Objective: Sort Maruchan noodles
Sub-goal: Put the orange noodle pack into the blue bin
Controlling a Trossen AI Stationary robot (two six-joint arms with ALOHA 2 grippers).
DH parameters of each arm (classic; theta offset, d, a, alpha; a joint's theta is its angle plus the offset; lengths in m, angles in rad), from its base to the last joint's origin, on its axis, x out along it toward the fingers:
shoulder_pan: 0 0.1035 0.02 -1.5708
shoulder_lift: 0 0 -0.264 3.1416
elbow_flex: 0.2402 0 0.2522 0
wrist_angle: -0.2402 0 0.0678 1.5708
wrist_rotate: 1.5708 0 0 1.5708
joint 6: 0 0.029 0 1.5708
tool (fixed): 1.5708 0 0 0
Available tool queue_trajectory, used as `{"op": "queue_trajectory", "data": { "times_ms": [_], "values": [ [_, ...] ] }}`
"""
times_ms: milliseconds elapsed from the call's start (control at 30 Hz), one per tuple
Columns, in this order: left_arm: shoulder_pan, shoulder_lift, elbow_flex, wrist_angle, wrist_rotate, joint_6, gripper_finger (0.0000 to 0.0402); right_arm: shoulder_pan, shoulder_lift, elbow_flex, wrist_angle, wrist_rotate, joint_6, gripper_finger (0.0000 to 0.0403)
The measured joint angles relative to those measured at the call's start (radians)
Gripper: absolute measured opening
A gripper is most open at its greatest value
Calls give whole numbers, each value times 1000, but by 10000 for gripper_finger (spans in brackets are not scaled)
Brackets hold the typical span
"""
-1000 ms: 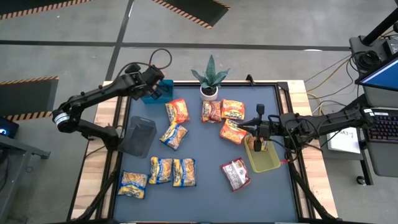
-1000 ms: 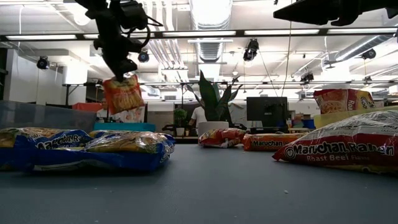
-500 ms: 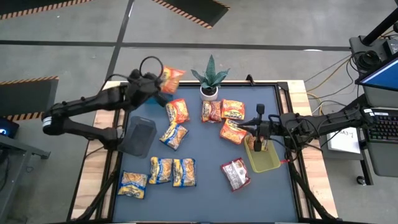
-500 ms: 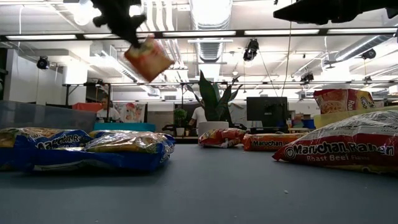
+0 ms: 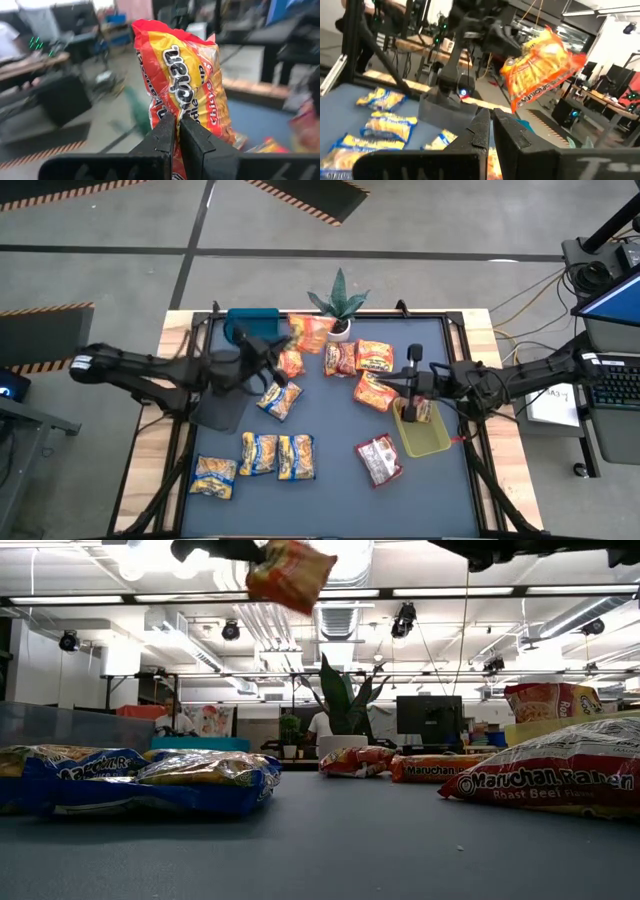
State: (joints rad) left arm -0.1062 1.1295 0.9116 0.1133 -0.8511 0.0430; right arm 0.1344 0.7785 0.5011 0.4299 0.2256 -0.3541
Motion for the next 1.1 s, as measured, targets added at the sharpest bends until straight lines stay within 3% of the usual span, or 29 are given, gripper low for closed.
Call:
{"op": "queue_trajectory", "data": {
  "times_ms": [133, 267, 367, 500, 833, 1100],
  "values": [
    [-54, 35, -134, 358, -5, 128, 0, -32, 61, 0, 128, -1, 118, 14],
    [-87, 88, -245, 614, 9, 195, 0, -84, 94, 24, 138, -57, 255, 30],
    [-93, 132, -296, 756, 58, 204, 0, -120, 124, 42, 116, -137, 350, 63],
    [-97, 200, -320, 899, 107, 204, 0, -156, 172, 75, 56, -155, 434, 128],
    [-96, 313, -252, 974, 125, 216, 0, -205, 299, 137, 26, -158, 398, 278],
    [-96, 362, -209, 969, 109, 210, 0, -211, 324, 149, 37, -159, 367, 292]
  ]
}}
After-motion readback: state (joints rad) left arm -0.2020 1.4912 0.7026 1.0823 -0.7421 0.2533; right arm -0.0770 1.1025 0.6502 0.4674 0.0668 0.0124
